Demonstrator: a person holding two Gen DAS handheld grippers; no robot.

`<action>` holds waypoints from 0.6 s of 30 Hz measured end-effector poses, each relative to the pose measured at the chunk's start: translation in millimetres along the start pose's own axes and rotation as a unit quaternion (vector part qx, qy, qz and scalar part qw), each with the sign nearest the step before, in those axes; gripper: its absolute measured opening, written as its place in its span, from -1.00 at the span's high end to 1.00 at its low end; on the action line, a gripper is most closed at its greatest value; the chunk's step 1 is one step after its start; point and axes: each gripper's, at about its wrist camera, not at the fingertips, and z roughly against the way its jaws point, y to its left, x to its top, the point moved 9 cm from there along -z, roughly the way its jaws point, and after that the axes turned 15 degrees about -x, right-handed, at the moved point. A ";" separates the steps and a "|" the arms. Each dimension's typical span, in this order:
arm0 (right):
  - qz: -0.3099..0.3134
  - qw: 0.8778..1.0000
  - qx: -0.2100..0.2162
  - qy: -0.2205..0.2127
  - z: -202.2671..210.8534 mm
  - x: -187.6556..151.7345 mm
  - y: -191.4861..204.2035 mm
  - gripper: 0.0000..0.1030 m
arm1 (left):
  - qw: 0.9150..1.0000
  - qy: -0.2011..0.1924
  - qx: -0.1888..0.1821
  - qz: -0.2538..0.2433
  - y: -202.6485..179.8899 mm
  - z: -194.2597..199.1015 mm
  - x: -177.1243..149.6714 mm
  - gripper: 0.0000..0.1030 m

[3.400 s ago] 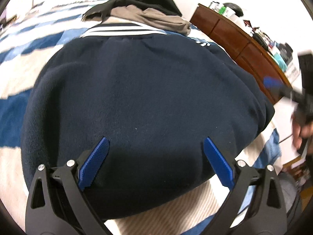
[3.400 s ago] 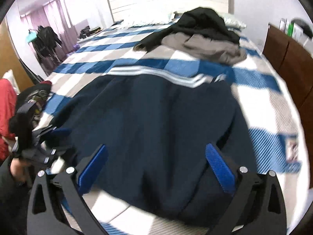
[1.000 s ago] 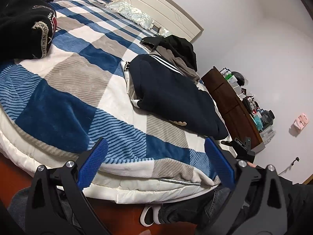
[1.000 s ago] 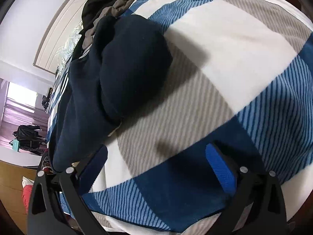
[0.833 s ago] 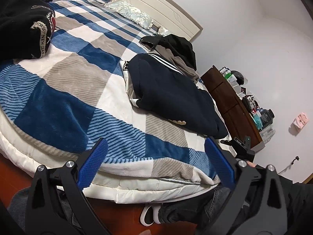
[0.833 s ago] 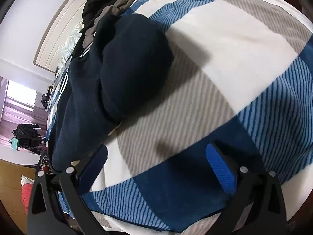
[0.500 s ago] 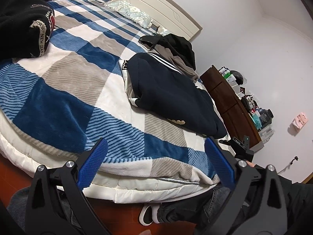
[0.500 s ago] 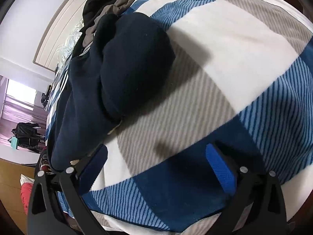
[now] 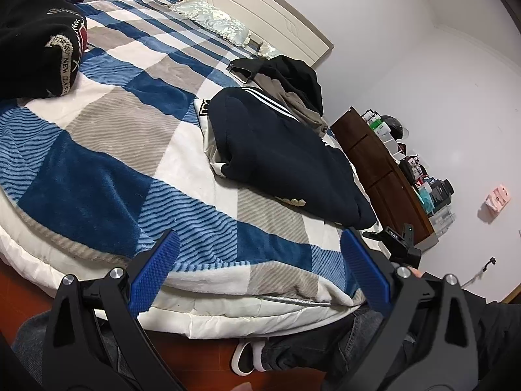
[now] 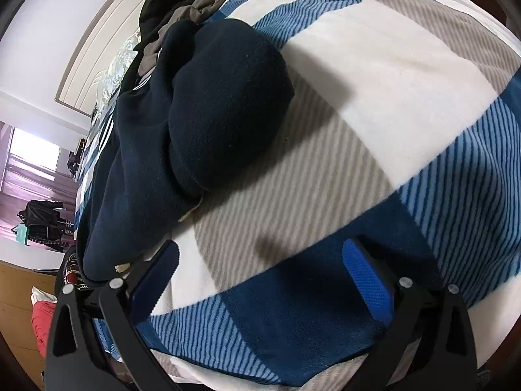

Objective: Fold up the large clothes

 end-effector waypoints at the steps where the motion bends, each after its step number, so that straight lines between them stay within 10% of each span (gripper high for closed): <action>1: 0.001 1.000 0.000 0.000 -0.6 0.3 1.2 -0.91 | 1.000 0.000 -0.001 0.000 -0.5 -0.2 -0.1 -0.87; 18: -0.006 0.993 0.087 -0.077 34.7 9.3 14.1 -0.91 | 0.999 0.008 0.021 -0.024 0.3 -15.5 5.2 -0.87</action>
